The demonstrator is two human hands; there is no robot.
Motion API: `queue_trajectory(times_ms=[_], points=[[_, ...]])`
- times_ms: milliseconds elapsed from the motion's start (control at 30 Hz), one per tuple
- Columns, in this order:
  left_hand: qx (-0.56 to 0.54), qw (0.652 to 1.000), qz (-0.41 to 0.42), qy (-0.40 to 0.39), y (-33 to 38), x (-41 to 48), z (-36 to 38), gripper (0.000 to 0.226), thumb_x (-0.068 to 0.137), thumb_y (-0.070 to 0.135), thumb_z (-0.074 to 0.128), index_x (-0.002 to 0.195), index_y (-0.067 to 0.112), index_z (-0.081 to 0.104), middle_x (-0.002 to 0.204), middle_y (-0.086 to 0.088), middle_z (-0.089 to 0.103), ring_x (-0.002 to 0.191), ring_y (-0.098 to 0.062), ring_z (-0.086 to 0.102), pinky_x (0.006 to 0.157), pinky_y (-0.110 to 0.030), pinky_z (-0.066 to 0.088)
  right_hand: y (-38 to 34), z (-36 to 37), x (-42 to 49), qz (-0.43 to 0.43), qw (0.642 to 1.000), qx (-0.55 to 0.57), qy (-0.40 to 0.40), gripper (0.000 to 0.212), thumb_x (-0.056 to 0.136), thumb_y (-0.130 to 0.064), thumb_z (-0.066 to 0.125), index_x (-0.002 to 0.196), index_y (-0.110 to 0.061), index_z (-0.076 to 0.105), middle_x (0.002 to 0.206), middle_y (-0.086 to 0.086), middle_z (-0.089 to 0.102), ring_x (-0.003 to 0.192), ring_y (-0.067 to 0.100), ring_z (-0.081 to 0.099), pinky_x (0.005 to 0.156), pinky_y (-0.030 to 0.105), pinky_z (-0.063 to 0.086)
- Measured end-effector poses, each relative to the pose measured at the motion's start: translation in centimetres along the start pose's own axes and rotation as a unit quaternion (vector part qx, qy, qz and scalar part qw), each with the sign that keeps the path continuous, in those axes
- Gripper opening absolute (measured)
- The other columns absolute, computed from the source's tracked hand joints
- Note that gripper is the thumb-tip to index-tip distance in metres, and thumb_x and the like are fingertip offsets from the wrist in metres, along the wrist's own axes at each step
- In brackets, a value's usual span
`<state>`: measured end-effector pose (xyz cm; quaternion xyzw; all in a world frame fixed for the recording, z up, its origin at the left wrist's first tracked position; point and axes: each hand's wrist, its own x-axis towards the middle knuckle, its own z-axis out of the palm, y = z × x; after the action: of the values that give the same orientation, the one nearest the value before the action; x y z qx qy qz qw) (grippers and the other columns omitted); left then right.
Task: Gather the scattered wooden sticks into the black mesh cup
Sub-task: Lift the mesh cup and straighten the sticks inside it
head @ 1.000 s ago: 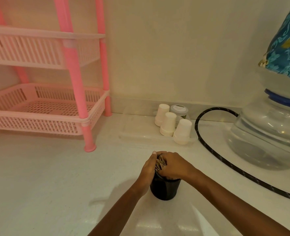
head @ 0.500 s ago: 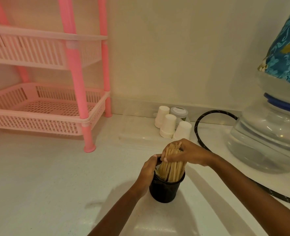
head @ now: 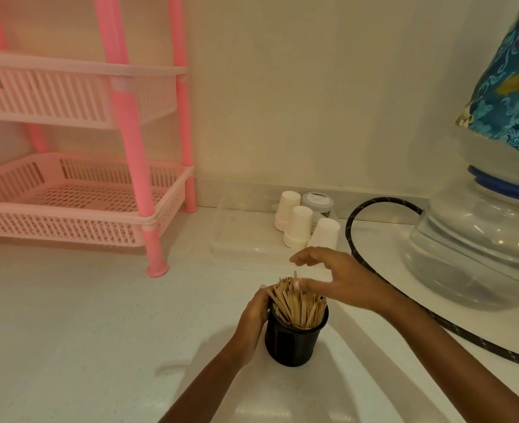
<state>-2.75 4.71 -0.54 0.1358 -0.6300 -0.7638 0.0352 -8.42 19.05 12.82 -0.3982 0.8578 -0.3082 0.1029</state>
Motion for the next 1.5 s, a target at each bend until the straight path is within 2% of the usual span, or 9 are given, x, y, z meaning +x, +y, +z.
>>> queue_trajectory(times_ms=[167, 267, 400, 533, 633, 933, 1100, 1267, 1500], points=[[0.026, 0.999, -0.007, -0.034, -0.8, -0.9, 0.1, 0.035, 0.099, 0.011, 0.026, 0.101, 0.022, 0.059, 0.099, 0.013, 0.071, 0.098, -0.004, 0.066, 0.066, -0.013, 0.053, -1.3, 2.9, 0.2, 0.041, 0.96, -0.273, -0.038, 0.06, 0.073, -0.042, 0.065, 0.126, -0.027, 0.04, 0.125, 0.0, 0.051, 0.114, 0.021, 0.044, 0.092, 0.037, 0.039], [0.061, 0.997, 0.005, -0.041, -1.3, -1.3, 0.0, 0.041, 0.093, -0.006, 0.034, 0.13, 0.01, 0.043, 0.13, -0.007, 0.055, 0.122, -0.024, 0.051, 0.09, -0.031, 0.05, -1.7, 4.8, 1.5, 0.058, 0.933, -0.35, -0.054, 0.06, 0.077, -0.044, 0.06, 0.128, -0.021, 0.036, 0.125, 0.006, 0.05, 0.115, 0.026, 0.043, 0.096, 0.042, 0.035], [0.172, 0.983, 0.055, -0.034, -2.1, -2.3, -0.5, 0.073, 0.075, 0.02, 0.038, 0.144, 0.008, 0.016, 0.144, -0.005, 0.033, 0.135, -0.022, 0.032, 0.111, -0.032, 0.031, -1.7, 6.4, 2.7, 0.083, 0.92, -0.381, -0.048, 0.048, 0.084, -0.035, 0.054, 0.124, -0.016, 0.036, 0.12, 0.009, 0.053, 0.111, 0.028, 0.045, 0.092, 0.041, 0.035], [0.224, 0.968, 0.073, -0.083, -2.4, -1.8, -0.8, 0.08, 0.064, 0.021, 0.042, 0.137, 0.016, 0.01, 0.135, 0.012, 0.024, 0.133, -0.013, 0.027, 0.102, -0.003, 0.023, -1.9, 7.0, 3.1, 0.101, 0.935, -0.338, -0.033, 0.036, 0.083, -0.023, 0.054, 0.116, -0.014, 0.042, 0.112, 0.01, 0.056, 0.104, 0.028, 0.05, 0.082, 0.036, 0.036], [0.212, 0.969, 0.081, -0.098, -2.9, -1.5, -0.9, 0.075, 0.065, 0.025, 0.056, 0.122, 0.043, 0.012, 0.12, 0.033, 0.023, 0.114, 0.016, 0.03, 0.079, 0.013, 0.028, -1.9, 7.1, 3.0, 0.113, 0.946, -0.304, -0.02, 0.031, 0.084, -0.016, 0.053, 0.114, -0.014, 0.047, 0.111, 0.009, 0.058, 0.102, 0.028, 0.052, 0.075, 0.033, 0.033], [0.28, 0.953, 0.109, -0.045, -4.0, -0.5, -0.4, 0.089, 0.055, 0.044, 0.077, 0.119, 0.053, 0.016, 0.119, 0.037, 0.031, 0.106, 0.017, 0.037, 0.071, 0.015, 0.029, -1.7, 7.0, 2.8, 0.099, 0.97, -0.22, 0.011, 0.021, 0.083, -0.009, 0.048, 0.099, -0.013, 0.061, 0.104, 0.007, 0.067, 0.096, 0.024, 0.059, 0.075, 0.027, 0.035], [0.228, 0.962, 0.146, -0.036, -3.2, -0.8, -0.2, 0.09, 0.051, 0.052, 0.073, 0.122, 0.047, 0.019, 0.124, 0.035, 0.028, 0.114, 0.014, 0.036, 0.081, 0.01, 0.033, -1.9, 5.2, 2.4, 0.071, 0.996, -0.035, 0.03, 0.032, 0.078, 0.003, 0.046, 0.092, -0.017, 0.067, 0.093, -0.002, 0.063, 0.075, 0.009, 0.056, 0.065, 0.017, 0.043], [0.198, 0.966, 0.161, -0.033, -2.8, -1.1, -0.4, 0.083, 0.051, 0.051, 0.074, 0.117, 0.05, 0.025, 0.123, 0.029, 0.036, 0.112, 0.019, 0.039, 0.081, 0.003, 0.04, -2.4, 1.6, 1.7, 0.024, 0.994, 0.108, 0.009, 0.029, 0.084, 0.0, 0.055, 0.103, -0.02, 0.062, 0.107, 0.0, 0.063, 0.102, 0.008, 0.057, 0.091, 0.022, 0.046], [0.182, 0.969, 0.165, -0.037, -2.9, -1.1, -0.5, 0.084, 0.053, 0.05, 0.076, 0.12, 0.046, 0.027, 0.128, 0.018, 0.043, 0.119, 0.003, 0.044, 0.09, -0.01, 0.045, 0.4, 0.8, -1.6, 0.095, 0.995, 0.007, -0.03, 0.067, 0.084, -0.048, 0.05, 0.142, -0.026, 0.024, 0.152, -0.001, 0.027, 0.138, 0.013, 0.027, 0.108, 0.029, 0.027]])
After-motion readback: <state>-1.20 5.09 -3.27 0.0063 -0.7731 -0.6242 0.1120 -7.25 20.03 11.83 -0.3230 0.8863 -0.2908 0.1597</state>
